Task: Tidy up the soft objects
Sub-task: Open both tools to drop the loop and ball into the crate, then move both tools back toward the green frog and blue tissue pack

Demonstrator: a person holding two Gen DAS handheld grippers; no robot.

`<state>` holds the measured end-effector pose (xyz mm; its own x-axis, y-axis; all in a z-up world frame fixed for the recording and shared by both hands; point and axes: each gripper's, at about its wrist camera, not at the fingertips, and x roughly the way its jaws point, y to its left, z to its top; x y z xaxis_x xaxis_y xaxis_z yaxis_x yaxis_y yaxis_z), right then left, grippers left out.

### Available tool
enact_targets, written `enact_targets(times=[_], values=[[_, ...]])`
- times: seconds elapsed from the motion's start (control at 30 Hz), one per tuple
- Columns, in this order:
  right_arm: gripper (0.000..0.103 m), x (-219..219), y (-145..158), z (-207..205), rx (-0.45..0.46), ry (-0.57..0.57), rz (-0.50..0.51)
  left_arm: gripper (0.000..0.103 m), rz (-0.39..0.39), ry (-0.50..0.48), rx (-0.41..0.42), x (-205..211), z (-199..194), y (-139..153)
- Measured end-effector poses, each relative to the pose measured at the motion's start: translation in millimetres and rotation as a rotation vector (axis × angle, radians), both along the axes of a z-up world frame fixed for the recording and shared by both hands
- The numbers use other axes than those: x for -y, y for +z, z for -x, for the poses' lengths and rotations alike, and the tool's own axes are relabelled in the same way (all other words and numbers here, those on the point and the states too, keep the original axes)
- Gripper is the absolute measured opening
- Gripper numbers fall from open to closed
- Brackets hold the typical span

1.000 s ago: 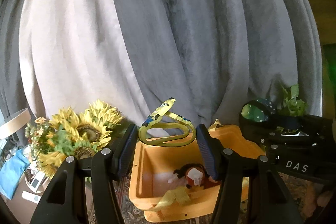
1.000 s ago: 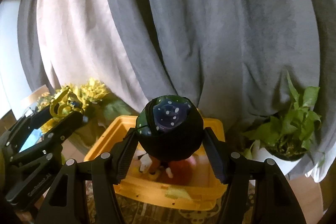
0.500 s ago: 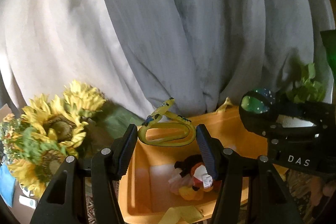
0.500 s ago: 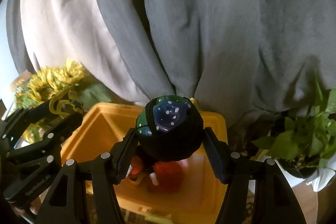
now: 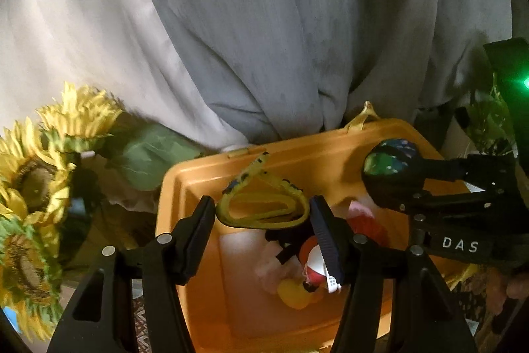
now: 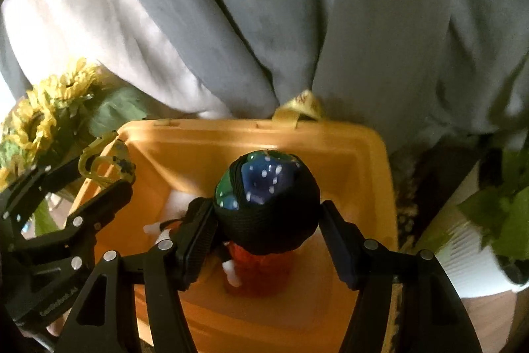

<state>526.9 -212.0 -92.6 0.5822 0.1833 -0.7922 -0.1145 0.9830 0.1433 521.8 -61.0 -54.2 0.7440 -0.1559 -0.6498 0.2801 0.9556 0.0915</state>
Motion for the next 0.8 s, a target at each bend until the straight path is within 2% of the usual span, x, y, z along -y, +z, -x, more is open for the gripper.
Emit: enact_targets(times=[0.13, 0.47, 0.8], values=[[0.072, 0, -3, -2, -0.014, -0.002, 0.015, 0.069, -0.001, -0.008, -0.021, 2, -2, -5], [0.072, 1, 19, 19, 0.055, -0.033, 0.041, 0.073, 0.028, 0.002, -0.021, -3, 14, 3], [0.072, 3, 62, 63, 0.185, -0.064, 0.042, 0.085, 0.067, 0.024, 0.094, -4, 70, 40]])
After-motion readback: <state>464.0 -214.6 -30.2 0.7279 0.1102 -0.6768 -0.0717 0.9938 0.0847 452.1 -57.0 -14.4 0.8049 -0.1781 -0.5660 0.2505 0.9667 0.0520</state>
